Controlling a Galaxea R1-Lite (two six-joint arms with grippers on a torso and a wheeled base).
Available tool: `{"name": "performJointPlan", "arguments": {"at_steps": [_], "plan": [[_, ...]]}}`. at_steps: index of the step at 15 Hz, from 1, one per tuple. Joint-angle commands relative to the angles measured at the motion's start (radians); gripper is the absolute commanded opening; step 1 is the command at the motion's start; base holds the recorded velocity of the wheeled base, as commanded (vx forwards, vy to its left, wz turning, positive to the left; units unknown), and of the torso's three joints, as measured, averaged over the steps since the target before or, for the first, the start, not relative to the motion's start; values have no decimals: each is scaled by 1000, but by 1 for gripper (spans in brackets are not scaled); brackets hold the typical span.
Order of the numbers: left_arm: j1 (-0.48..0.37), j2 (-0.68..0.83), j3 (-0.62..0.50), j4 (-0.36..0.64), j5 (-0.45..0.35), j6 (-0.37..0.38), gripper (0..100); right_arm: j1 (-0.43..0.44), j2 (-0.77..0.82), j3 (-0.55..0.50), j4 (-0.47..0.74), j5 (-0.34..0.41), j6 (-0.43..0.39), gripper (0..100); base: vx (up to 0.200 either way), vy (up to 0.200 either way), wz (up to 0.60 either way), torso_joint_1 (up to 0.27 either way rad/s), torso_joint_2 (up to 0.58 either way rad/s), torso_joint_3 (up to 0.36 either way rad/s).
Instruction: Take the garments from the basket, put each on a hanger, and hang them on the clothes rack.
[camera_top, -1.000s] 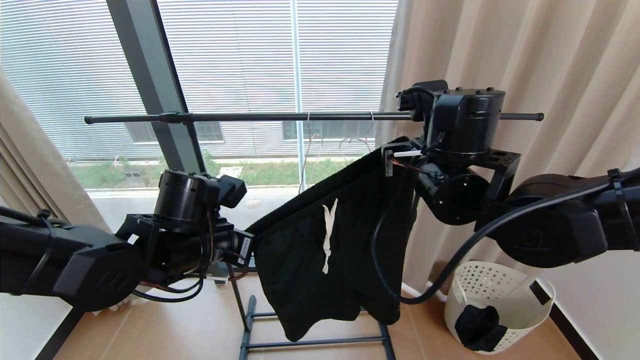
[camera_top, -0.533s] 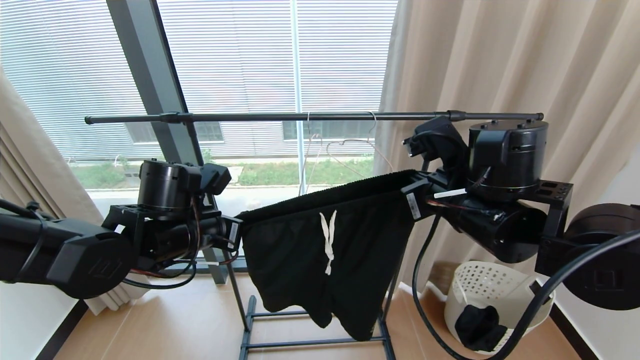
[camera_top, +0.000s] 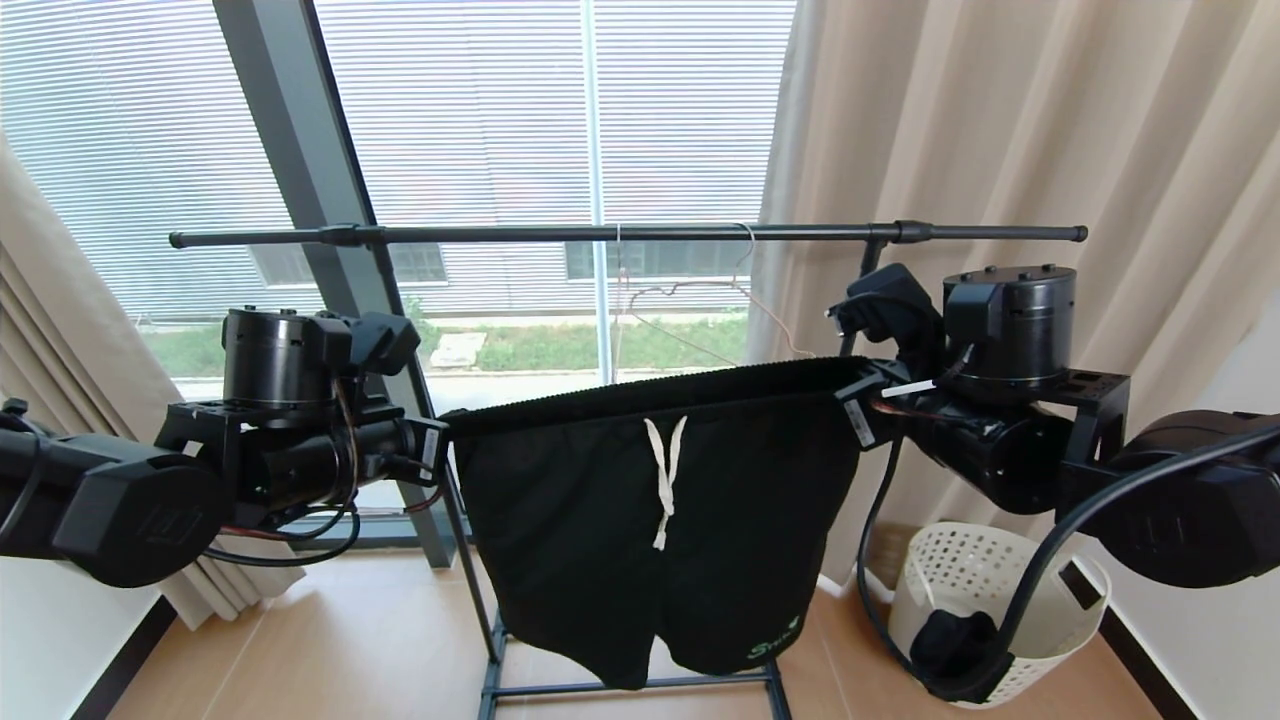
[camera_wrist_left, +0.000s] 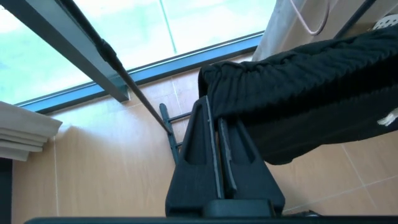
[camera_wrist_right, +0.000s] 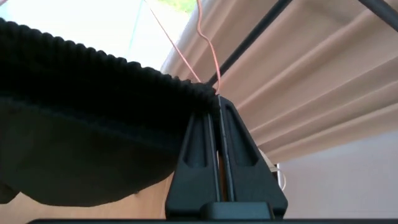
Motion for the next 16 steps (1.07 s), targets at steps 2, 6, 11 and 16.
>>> {"name": "performJointPlan", "arguments": {"at_steps": [2,6,11,16], "plan": [[10,-23,4,2,-25,0,0,-38,27,-17,-1,-2,-5,0,0,0,0,0,0,0],[14,-47,32,4,-117,-2,0,-43,34,-14,-3,-2,-7,0,0,0,0,0,0,0],[-78,-67,-22,10,-172,-15,0,5,-10,78,-3,22,-27,0,0,0,0,0,0,0],[-178,-9,-407,349,-169,-46,0,100,-168,257,-3,179,-156,0,0,0,0,0,0,0]]}}
